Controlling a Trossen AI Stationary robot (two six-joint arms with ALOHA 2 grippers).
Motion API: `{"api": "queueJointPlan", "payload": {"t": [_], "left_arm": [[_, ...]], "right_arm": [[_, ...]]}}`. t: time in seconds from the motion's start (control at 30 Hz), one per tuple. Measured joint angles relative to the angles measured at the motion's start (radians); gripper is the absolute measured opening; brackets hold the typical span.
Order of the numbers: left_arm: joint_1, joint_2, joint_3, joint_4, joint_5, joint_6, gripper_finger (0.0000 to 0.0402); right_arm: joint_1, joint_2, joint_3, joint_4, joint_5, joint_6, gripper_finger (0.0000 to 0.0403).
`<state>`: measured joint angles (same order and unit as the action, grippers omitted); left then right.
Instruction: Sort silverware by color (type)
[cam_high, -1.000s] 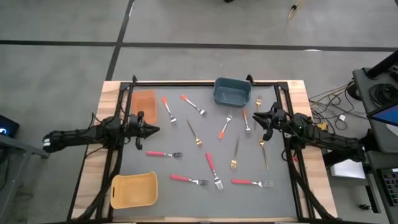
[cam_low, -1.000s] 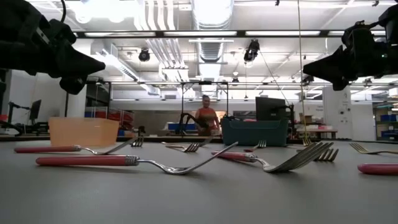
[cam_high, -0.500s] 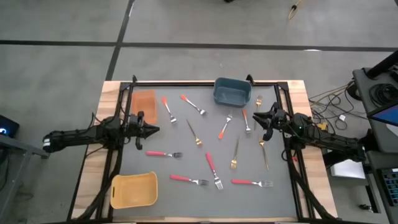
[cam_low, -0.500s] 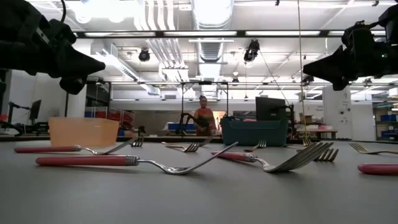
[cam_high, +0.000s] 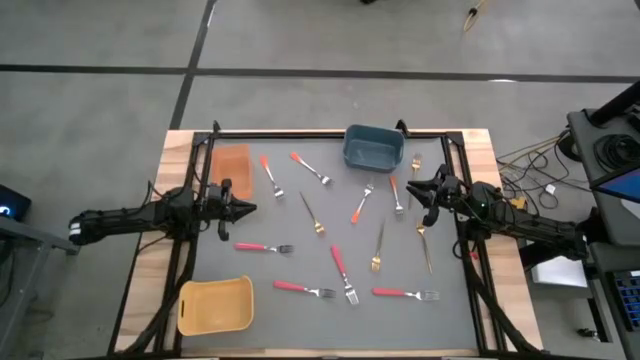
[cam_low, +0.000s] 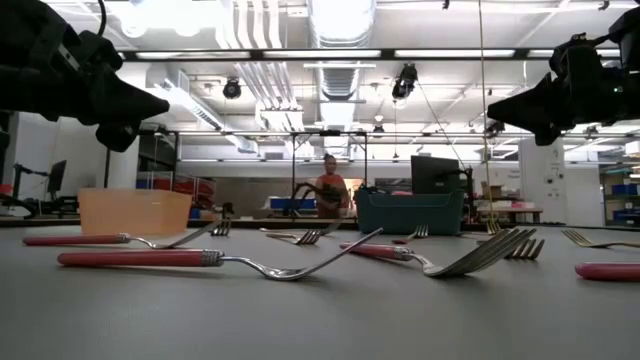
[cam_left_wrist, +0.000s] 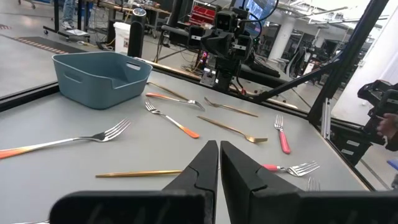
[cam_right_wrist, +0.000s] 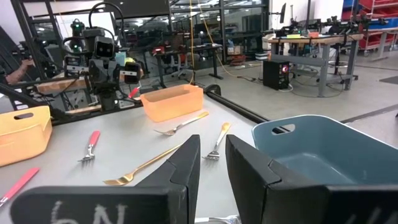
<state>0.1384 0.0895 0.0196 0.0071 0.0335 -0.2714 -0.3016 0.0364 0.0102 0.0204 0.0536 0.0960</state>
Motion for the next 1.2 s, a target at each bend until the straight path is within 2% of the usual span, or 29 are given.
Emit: {"api": "queueJointPlan", "payload": {"t": [0.43,0.67,1.2], "left_arm": [[0.000,0.000,0.000,0.000,0.000,0.000,0.0000],[0.000,0.000,0.000,0.000,0.000,0.000,0.0000],[0.000,0.000,0.000,0.000,0.000,0.000,0.0000]], "right_arm": [[0.000,0.000,0.000,0.005,0.003,0.001,0.0068],[0.000,0.000,0.000,0.010,0.009,0.196,0.0068],[0.000,0.000,0.000,0.186,0.028,0.148,0.0068]]}}
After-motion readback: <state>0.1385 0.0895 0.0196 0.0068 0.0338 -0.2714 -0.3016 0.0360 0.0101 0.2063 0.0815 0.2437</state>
